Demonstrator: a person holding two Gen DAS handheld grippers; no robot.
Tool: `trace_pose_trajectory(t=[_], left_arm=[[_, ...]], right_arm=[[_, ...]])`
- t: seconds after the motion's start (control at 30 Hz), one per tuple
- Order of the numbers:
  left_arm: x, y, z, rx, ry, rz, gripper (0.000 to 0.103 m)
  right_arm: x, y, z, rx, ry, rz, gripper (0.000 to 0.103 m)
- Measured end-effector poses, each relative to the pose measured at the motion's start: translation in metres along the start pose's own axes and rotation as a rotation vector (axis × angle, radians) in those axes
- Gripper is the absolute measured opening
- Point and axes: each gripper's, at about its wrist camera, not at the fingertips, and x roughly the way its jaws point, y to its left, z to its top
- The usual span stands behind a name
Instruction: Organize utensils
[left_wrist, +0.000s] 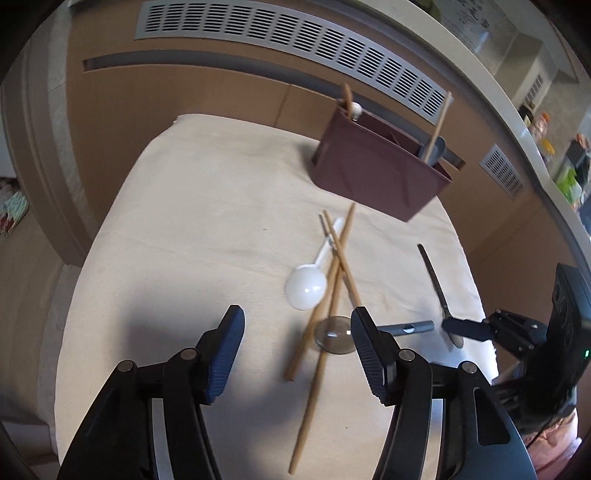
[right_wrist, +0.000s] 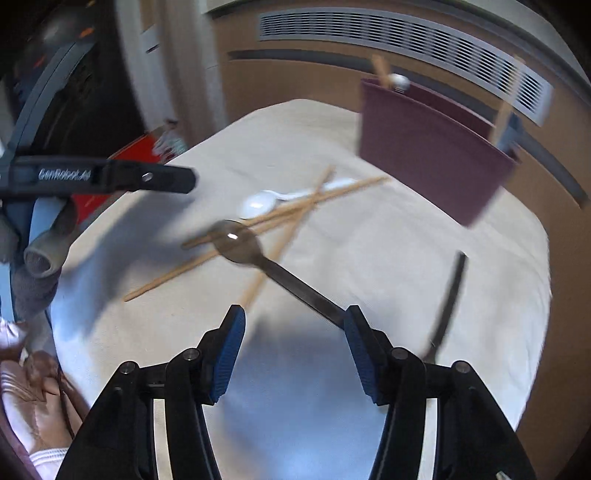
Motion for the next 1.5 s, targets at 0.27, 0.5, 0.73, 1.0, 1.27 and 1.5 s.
trace_pose_trajectory(t=[0.27, 0.5, 0.73, 1.0, 1.27, 1.5], left_arm=[[-0.007, 0.03, -0.002, -0.067, -0.005, 0.016, 0.064], [-0.003, 0.037, -0.004, -0.089, 0.012, 0.029, 0.068], [0.004, 0.017, -0.002, -0.063, 0.027, 0.02, 0.069], [-0.004, -0.004, -0.001, -0.007, 0.022, 0.028, 0.074], [0.036, -0.068, 0.002, 0.161, 0.098, -0.033, 0.073], [0.103, -0.116, 0.022, 0.288, 0.261, 0.072, 0.047]], right_arm=[[0.056, 0.029, 0.045, -0.184, 0.059, 0.077, 0.053], [0.064, 0.037, 0.049, -0.206, 0.065, 0.103, 0.037], [0.065, 0.034, 0.037, -0.176, 0.06, 0.086, 0.038], [0.047, 0.015, 0.021, -0.056, 0.06, 0.061, 0.035], [-0.038, -0.068, -0.003, 0.315, -0.117, -0.064, 0.034], [-0.086, -0.099, -0.022, 0.439, -0.207, -0.154, 0.031]])
